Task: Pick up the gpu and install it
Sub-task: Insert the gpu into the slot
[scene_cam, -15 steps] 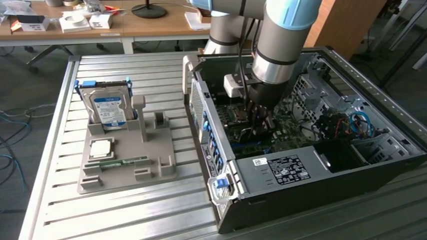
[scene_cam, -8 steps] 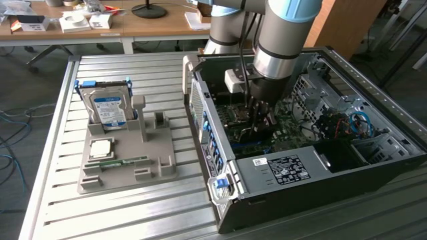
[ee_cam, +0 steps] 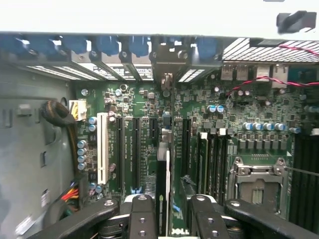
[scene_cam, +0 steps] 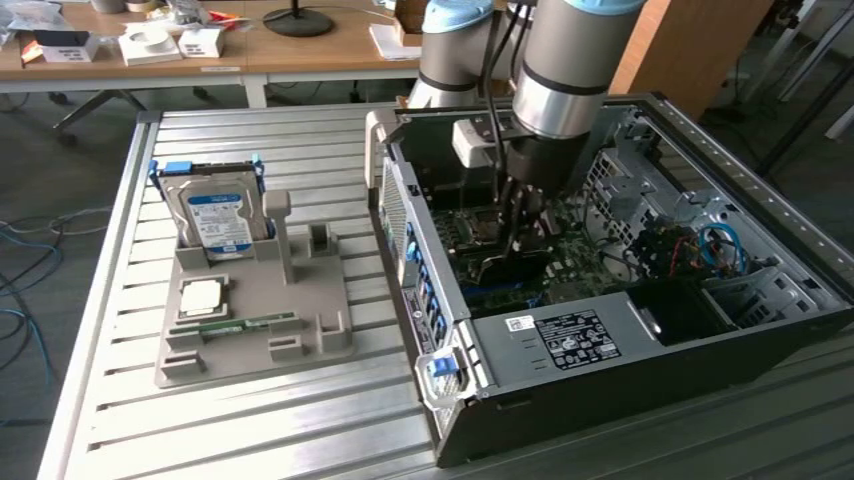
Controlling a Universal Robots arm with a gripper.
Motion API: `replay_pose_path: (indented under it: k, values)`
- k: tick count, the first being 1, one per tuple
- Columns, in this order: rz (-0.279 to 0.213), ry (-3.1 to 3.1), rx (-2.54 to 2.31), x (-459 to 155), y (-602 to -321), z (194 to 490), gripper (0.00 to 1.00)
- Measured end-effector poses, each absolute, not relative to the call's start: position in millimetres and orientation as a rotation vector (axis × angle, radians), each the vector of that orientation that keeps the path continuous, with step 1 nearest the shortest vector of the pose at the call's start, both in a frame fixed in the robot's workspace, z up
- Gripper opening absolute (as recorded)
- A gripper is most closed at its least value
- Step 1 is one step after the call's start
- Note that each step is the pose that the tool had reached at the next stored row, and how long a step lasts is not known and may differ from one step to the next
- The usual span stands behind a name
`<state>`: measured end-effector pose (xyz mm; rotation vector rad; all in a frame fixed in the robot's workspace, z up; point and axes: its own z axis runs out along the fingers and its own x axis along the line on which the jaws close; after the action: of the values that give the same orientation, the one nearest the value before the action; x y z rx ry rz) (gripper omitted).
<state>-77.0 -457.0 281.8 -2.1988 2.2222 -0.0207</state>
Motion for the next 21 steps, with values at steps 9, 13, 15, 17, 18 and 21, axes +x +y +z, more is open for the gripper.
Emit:
replay_pose_path:
  k: [9,13,15,17,18,21]
  values:
    - [-0.021,2.222,-2.199,-76.5,-456.9,306.7,0.33]
    - [-0.021,2.222,-2.199,-76.3,-456.9,317.1,0.33]
    - [-0.021,2.222,-2.199,-76.1,-457.0,321.8,0.33]
    - [-0.021,2.222,-2.199,-76.1,-456.9,324.8,0.33]
    - [-0.021,2.222,-2.199,-76.1,-456.9,325.3,0.33]
    - [-0.021,2.222,-2.199,-76.1,-456.9,325.4,0.33]
